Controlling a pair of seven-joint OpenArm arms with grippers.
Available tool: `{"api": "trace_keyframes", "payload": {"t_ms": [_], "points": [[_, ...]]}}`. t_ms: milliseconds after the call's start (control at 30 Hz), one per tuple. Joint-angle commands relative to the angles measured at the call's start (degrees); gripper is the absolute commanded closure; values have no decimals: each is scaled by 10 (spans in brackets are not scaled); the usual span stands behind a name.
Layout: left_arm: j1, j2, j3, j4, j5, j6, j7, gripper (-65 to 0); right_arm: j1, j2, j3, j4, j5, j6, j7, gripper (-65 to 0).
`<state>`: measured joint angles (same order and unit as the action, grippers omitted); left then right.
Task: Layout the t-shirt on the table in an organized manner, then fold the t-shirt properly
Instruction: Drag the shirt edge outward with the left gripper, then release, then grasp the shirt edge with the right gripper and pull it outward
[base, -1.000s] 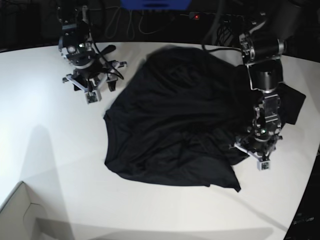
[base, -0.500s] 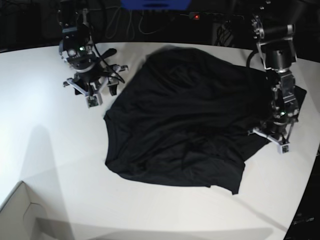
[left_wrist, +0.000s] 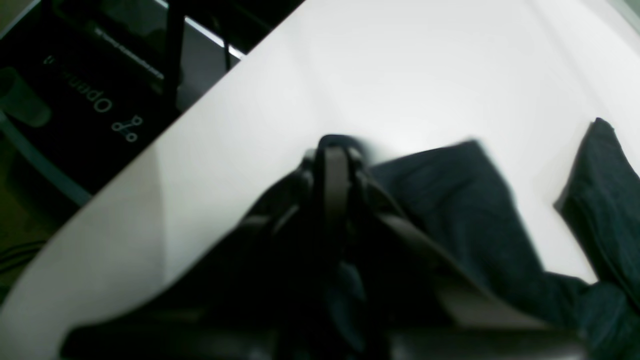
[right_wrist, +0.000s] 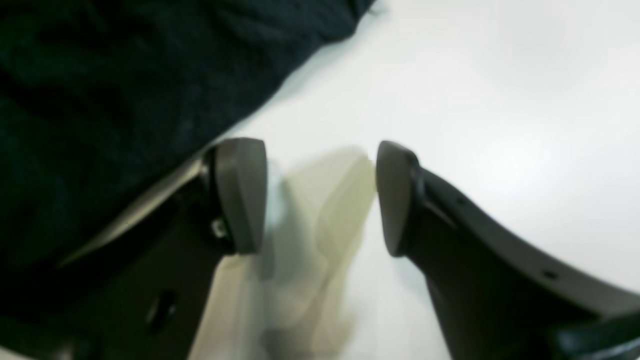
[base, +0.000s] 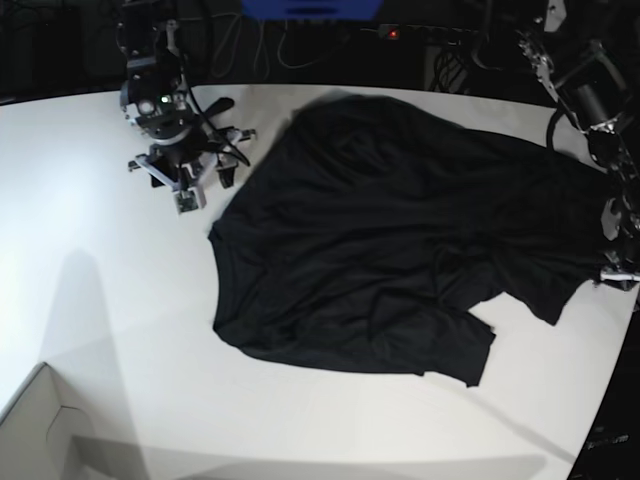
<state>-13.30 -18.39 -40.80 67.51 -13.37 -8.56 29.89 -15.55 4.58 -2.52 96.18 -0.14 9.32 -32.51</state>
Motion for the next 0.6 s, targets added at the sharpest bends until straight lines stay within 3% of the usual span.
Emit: {"api": "trace_keyframes", "payload": {"t_ms": [0, 300, 467, 567], "points": [[-13, -13, -2, 11, -3, -1, -15, 0, 5, 0, 1, 8, 3, 0, 13, -347], [-15, -21, -4, 11, -7, 1, -15, -24, 14, 3, 0, 29, 3, 1, 13, -352], [-12, -20, -4, 11, -4, 2, -15, -221, 57, 4, 0, 49, 3, 1, 6, -363], [-12, -20, -4, 11, -5, -1, -15, -315, 103, 4, 0, 19, 3, 37, 6, -406]]}}
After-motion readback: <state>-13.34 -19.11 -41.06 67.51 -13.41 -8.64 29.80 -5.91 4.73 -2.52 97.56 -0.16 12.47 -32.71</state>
